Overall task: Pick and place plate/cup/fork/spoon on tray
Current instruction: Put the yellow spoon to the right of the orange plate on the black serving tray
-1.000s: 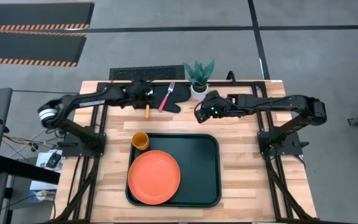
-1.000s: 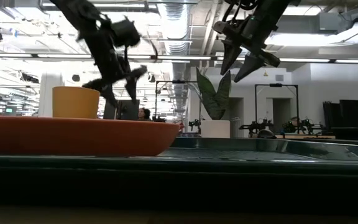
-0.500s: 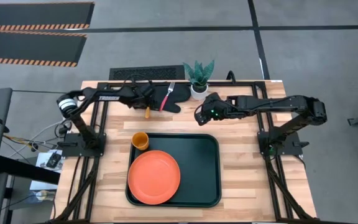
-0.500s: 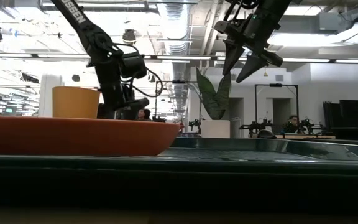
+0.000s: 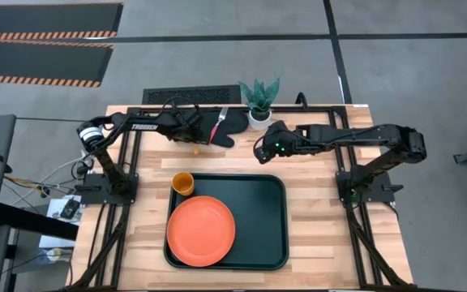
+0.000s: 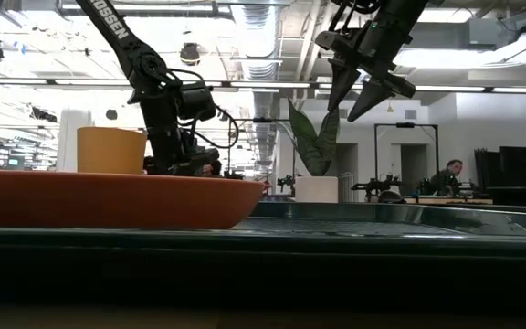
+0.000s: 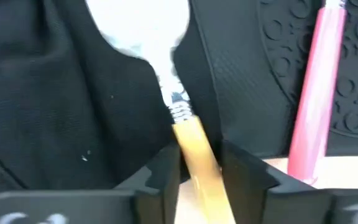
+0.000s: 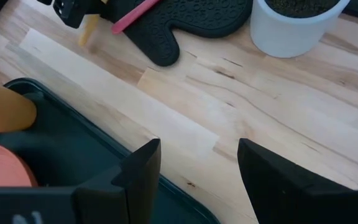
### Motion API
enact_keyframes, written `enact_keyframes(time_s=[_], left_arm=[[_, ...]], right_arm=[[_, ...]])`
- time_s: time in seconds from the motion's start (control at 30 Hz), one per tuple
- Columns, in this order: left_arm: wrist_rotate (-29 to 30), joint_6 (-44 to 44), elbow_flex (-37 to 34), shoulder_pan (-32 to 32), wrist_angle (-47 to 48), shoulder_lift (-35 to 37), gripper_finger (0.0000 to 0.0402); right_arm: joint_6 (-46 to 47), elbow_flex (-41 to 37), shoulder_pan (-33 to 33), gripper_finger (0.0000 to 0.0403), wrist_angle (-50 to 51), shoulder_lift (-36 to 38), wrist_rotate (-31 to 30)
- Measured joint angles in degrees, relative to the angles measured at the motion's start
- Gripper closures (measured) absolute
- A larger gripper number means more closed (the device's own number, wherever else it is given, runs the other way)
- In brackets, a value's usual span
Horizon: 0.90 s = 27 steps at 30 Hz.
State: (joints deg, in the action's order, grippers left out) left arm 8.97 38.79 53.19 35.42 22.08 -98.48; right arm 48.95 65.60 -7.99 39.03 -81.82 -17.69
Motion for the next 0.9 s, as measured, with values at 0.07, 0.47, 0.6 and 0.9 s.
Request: enact_keyframes(time_s=[0.07, 0.47, 0.6, 0.9], left_arm=[[0.58, 0.00, 0.00, 0.03, 0.11, 0.00, 0.0325], [-1.84, 0.78, 0.84, 0.09, -0.15, -0.02, 0.0369], [-2.71, 0.94, 2.70, -0.02, 1.50, -0.02, 0.0371], [-3.36, 0.87, 6.95, -1.11, 6.11, -0.02, 0.0400]], right_arm=[[-0.01, 0.00, 0.00, 0.0164, 0.00, 0.00, 0.00], [-0.12, 0.00, 0.00, 0.0164, 0.03, 0.00, 0.01], [-0.11, 0.00, 0.11, 0.0164, 0.04, 0.00, 0.13], [-0.09, 0.00, 0.17, 0.0164, 1.08, 0.13, 0.24]])
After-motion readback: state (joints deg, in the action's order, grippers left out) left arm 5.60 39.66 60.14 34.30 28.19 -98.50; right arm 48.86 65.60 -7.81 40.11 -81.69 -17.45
